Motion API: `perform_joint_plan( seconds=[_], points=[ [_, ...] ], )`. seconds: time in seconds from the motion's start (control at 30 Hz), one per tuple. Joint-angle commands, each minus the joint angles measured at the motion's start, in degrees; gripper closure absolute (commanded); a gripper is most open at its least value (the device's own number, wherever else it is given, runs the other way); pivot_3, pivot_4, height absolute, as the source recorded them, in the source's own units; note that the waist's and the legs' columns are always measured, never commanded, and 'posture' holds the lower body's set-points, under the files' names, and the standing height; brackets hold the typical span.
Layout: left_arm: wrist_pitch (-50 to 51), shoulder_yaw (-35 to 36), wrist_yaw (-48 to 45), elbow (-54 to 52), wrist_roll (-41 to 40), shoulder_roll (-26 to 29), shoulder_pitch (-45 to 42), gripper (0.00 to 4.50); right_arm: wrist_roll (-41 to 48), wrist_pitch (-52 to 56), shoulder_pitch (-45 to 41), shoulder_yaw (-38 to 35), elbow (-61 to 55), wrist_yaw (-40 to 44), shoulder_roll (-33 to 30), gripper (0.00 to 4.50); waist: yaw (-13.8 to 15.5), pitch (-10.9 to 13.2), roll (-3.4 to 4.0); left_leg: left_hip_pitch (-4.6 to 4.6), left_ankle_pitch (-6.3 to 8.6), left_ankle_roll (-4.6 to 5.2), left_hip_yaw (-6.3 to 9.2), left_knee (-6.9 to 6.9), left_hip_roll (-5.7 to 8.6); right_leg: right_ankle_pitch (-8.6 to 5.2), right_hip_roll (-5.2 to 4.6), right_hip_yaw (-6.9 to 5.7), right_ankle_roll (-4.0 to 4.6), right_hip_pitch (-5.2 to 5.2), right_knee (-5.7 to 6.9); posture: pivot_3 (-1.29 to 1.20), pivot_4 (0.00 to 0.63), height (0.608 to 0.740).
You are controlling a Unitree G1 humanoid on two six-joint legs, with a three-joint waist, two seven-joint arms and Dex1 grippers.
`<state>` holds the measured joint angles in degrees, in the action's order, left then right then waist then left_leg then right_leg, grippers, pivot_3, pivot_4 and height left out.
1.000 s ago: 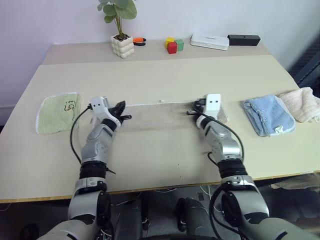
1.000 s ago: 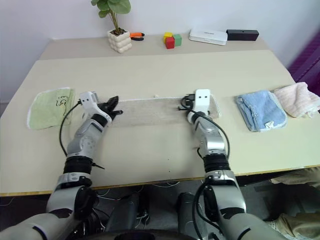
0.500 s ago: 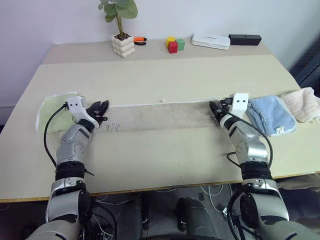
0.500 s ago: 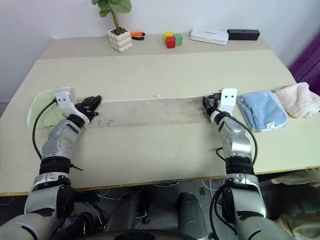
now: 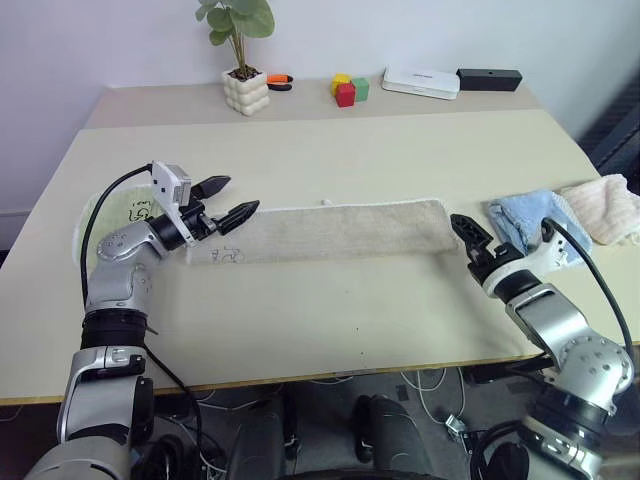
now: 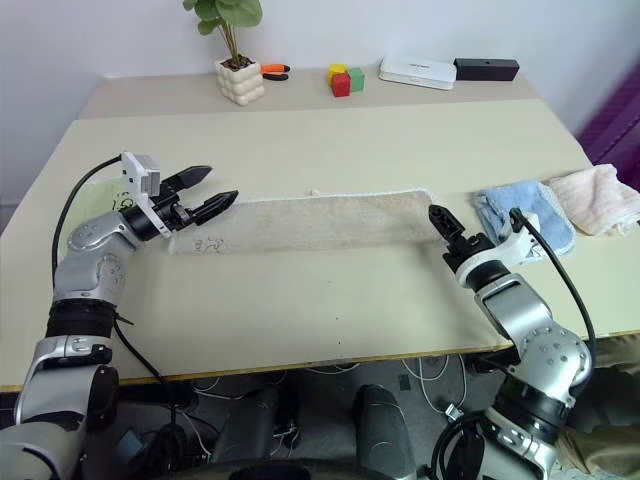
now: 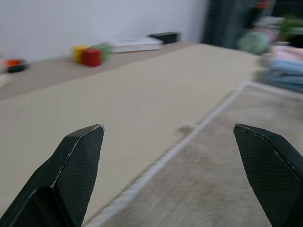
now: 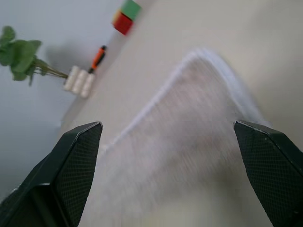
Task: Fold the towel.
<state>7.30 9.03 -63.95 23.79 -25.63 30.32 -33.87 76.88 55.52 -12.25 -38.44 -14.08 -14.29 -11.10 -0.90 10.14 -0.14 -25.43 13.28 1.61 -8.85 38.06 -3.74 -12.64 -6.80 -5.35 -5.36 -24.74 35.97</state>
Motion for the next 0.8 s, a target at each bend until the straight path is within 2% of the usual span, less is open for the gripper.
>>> perform_joint_plan(
  seconds=[0.03,0.13,0.27,0.5,0.63,0.73,0.8],
  points=[
    [2.91,0.15,-7.24,-3.48,-3.89,2.3,-0.03,0.02,6.87,-2.07,1.66,0.09,-2.35,-6.11,0.29,0.0,-0.09,0.01,0.01,0.0,0.0,0.0,0.0,0.0,0.01,0.0,0.0,0.0,0.01,0.0,0.0,0.0,0.15,0.74],
    [4.54,-0.01,-11.43,-4.15,-4.48,4.45,0.16,0.02,8.57,-3.55,2.89,2.66,-1.8,-9.19,1.16,0.0,-0.16,0.01,0.01,0.0,0.0,0.01,0.02,-0.02,0.01,0.0,0.01,0.0,0.0,-0.01,0.01,0.0,0.15,0.74],
    [5.83,0.04,-11.86,-4.75,-4.06,5.63,0.47,0.02,8.1,-6.56,2.14,4.94,0.8,-11.21,1.41,0.0,-0.15,0.01,0.02,0.0,0.0,0.02,0.03,-0.03,0.01,0.0,0.01,0.01,0.0,-0.01,0.0,0.0,0.15,0.74],
    [9.17,1.34,-11.56,-7.65,-5.99,6.59,1.88,0.02,7.37,-10.14,0.96,7.23,3.03,-10.21,0.1,0.0,-0.08,0.01,0.02,-0.02,0.01,0.03,0.08,-0.03,-0.01,-0.01,0.01,0.01,0.0,0.0,-0.03,0.0,0.15,0.74],
    [11.35,2.76,-10.06,-13.25,-7.55,7.45,6.2,0.02,2.66,-12.15,-3.28,8.67,12.0,-7.25,-0.83,0.0,-0.65,-0.01,-0.01,0.0,0.02,0.04,0.05,-0.03,-0.01,-0.01,0.01,0.04,0.0,0.02,-0.08,0.0,0.15,0.74],
    [11.97,3.8,-7.54,-16.4,-8.1,7.08,8.72,0.0,-1.26,-13.85,-6.7,10.3,18.84,-4.49,-0.1,0.84,-0.77,-0.03,-0.05,0.02,0.01,0.04,0.07,-0.03,-0.02,-0.01,0.02,0.03,0.0,0.05,-0.09,0.0,0.15,0.74],
    [12.39,4.14,-6.42,-17.83,-8.53,6.97,9.65,0.0,-2.99,-14.87,-7.94,10.33,21.54,-3.07,0.4,1.84,-0.92,-0.08,-0.13,0.02,0.01,0.04,0.07,-0.03,-0.03,-0.01,0.01,0.03,0.01,0.06,-0.11,0.0,0.15,0.74]
  ],
)
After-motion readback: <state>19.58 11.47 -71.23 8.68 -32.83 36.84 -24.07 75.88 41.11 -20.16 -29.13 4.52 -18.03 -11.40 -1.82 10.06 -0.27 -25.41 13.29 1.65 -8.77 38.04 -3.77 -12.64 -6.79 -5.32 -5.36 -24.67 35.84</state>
